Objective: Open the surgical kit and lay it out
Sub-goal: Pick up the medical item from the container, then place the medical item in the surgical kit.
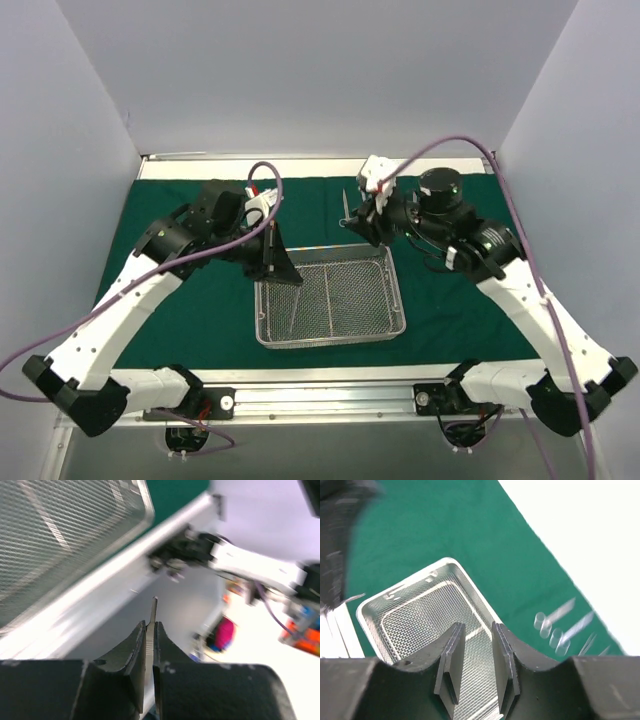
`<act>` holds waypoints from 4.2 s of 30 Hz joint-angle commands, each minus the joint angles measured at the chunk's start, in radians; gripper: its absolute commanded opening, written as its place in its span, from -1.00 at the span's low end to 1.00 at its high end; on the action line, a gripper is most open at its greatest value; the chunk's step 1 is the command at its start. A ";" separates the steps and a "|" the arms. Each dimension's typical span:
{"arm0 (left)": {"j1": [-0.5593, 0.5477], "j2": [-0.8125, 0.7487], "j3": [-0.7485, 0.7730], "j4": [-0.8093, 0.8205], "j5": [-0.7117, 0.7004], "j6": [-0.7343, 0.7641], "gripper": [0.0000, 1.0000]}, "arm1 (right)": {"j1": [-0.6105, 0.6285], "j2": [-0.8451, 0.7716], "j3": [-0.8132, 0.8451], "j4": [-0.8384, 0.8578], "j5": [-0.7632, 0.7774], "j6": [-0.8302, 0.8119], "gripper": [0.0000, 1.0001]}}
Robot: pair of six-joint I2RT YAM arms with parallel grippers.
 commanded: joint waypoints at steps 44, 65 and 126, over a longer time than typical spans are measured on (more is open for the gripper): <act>0.016 -0.186 -0.175 0.050 0.538 -0.221 -0.95 | 0.668 0.141 0.318 -0.433 -0.054 -0.853 -0.39; 0.016 -0.179 -0.150 0.048 0.562 -0.233 -0.95 | 0.722 0.164 0.315 -0.436 -0.003 -0.861 -0.75; 0.616 -0.137 -0.146 0.173 0.317 -0.208 0.39 | -0.628 0.899 0.254 0.118 0.272 0.167 -1.00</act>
